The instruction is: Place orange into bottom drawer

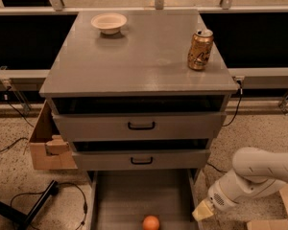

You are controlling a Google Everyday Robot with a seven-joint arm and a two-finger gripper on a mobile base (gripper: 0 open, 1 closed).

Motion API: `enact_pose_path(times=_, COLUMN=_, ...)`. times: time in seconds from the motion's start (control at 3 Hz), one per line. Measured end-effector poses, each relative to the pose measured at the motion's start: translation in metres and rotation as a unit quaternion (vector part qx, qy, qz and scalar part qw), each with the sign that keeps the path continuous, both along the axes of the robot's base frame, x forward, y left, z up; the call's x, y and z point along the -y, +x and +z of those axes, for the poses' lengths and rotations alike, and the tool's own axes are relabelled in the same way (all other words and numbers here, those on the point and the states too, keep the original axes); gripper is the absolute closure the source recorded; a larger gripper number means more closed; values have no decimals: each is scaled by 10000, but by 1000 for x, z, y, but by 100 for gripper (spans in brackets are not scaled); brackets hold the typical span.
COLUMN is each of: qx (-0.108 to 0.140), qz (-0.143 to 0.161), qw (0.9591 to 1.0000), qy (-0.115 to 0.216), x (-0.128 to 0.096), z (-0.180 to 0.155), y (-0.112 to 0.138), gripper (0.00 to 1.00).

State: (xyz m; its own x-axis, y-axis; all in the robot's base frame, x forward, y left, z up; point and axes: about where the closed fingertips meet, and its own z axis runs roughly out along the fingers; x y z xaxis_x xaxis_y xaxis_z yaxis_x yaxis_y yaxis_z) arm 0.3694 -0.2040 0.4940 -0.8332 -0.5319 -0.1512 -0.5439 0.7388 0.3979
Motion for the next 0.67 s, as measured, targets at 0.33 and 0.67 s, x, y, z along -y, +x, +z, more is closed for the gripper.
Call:
enact_pose_path(times=0.33, qx=-165, qz=-308, qw=9984, qy=-440, x=0, z=31, y=-40, gripper=1)
enact_pose_path(times=0.67, qx=-379, qz=-163, qw=9953, qy=-874, x=-7, z=60, y=-80, gripper=0)
